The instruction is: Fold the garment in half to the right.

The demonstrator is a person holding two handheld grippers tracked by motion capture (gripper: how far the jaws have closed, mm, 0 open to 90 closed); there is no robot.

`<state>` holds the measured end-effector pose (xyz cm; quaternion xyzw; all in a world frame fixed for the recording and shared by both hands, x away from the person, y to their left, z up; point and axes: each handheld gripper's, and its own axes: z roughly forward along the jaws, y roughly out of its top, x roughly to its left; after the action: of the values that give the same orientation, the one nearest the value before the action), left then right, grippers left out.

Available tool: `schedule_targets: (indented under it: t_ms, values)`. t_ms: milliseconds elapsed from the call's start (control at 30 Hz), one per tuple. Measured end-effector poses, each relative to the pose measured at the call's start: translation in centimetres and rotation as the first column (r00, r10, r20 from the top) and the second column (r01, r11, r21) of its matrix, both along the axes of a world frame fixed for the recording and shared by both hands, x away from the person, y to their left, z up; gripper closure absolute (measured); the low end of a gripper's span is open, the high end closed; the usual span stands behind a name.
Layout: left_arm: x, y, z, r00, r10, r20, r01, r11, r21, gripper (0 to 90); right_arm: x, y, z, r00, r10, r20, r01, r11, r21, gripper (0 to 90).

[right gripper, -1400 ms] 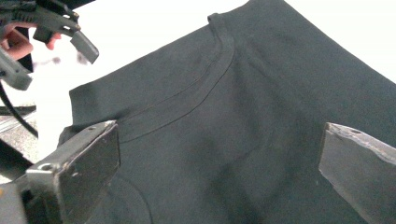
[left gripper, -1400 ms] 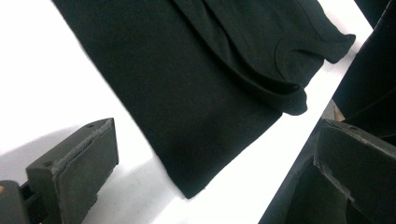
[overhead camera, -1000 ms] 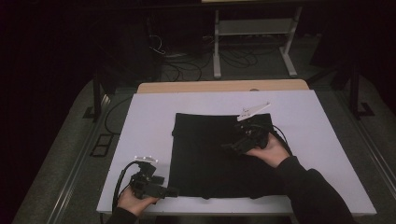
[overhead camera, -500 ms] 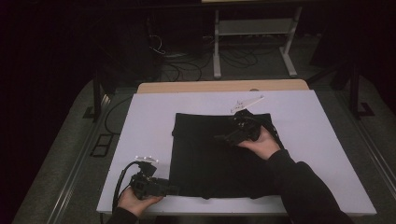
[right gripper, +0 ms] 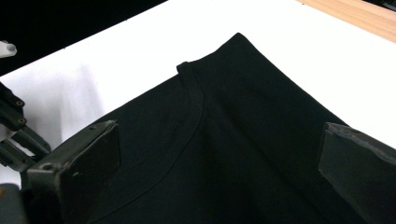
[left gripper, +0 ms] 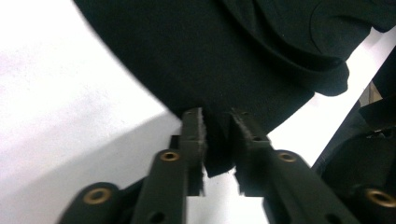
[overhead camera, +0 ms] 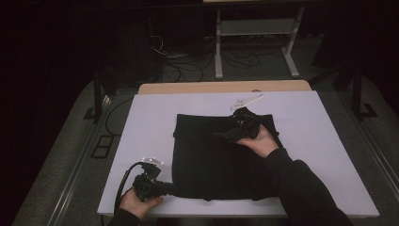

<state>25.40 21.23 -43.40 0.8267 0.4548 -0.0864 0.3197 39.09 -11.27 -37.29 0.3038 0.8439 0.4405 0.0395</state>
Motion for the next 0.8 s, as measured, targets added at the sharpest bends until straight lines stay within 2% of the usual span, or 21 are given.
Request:
schedule_targets:
  t_ms: [67,167,633,700,800]
  values:
    - [0.1,-0.1,-0.1,0.9999,-0.006,-0.011,0.007,1.0,0.006,83.0,0.2,0.1,0.0,1.0,-0.001,0.002,0.001,1.0,-0.002,0.0]
    - [0.1,-0.1,0.0,0.9998,-0.009,-0.017,0.009,0.9999,0.01,84.5,0.5,0.4,0.0,1.0,0.001,0.005,-0.001,1.0,-0.006,0.0]
    - [0.1,0.0,0.2,0.9994,-0.03,-0.014,0.03,0.9993,-0.021,84.7,2.1,1.9,-0.4,0.9998,0.018,-0.001,-0.018,0.999,-0.035,0.0]
    - [0.1,0.0,0.3,0.9994,-0.033,-0.01,0.033,0.9992,-0.021,84.7,2.2,2.1,-0.4,0.9998,0.012,0.013,-0.012,0.999,-0.041,0.0]
    - [0.1,0.0,0.4,0.9995,-0.03,-0.005,0.03,0.9993,-0.024,84.7,2.5,2.5,-0.3,1.0,0.004,0.003,-0.004,0.999,-0.035,0.0]
